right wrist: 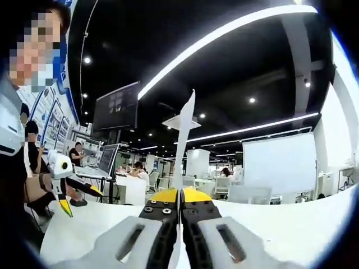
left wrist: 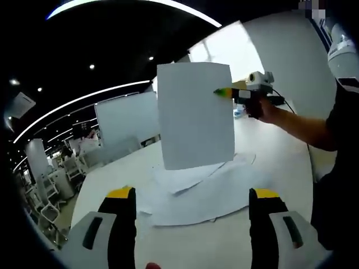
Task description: Organize the stack of printing papers by aligning and flattening the scattered papers on the table
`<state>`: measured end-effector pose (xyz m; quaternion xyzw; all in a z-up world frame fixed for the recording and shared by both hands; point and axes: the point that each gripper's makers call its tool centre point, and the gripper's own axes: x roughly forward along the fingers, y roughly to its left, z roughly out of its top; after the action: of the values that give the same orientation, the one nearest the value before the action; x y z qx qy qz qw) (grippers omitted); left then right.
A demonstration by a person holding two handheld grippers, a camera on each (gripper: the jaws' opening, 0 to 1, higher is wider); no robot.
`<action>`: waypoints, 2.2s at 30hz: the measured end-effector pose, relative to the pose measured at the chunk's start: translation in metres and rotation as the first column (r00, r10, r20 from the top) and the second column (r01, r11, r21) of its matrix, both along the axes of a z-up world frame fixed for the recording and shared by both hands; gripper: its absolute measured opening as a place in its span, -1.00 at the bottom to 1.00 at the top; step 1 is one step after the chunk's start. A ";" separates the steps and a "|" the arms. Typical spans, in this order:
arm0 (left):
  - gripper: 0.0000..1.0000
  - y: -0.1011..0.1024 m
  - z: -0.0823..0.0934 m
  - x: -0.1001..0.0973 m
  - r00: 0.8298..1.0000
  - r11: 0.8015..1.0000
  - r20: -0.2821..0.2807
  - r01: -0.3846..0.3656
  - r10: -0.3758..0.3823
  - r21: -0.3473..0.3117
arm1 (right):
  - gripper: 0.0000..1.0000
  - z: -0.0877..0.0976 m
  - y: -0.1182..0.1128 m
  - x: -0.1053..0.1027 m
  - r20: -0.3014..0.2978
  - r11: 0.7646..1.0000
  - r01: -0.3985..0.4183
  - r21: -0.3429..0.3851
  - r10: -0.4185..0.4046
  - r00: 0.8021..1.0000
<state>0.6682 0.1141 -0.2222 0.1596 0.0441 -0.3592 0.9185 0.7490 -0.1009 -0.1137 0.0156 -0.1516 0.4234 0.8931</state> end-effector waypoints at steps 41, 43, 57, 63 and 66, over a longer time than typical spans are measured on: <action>0.70 -0.001 0.005 0.002 1.000 1.000 0.011 -0.002 0.001 0.009 | -1.00 0.002 0.033 -0.030 0.008 0.986 -0.147 -0.077 0.148 0.989; 0.70 -0.002 0.005 0.002 1.000 1.000 0.009 0.001 -0.001 0.008 | -1.00 0.002 0.034 -0.031 0.005 0.985 -0.153 -0.077 0.154 0.988; 0.70 -0.001 0.006 0.003 1.000 1.000 0.013 -0.003 0.003 0.010 | -1.00 -0.001 0.040 -0.039 -0.021 0.973 -0.221 -0.074 0.220 0.975; 0.70 -0.001 0.004 0.003 1.000 1.000 0.008 -0.004 0.003 0.013 | -1.00 -0.006 0.047 -0.046 -0.036 0.960 -0.263 -0.093 0.261 0.965; 0.70 -0.001 0.003 0.003 1.000 1.000 0.006 -0.004 0.004 0.013 | -1.00 -0.008 0.050 -0.048 -0.040 0.956 -0.274 -0.104 0.271 0.962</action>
<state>0.6713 0.1129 -0.2192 0.1668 0.0440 -0.3566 0.9182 0.7008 -0.0512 -0.1214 -0.0069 -0.1132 0.5497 0.8277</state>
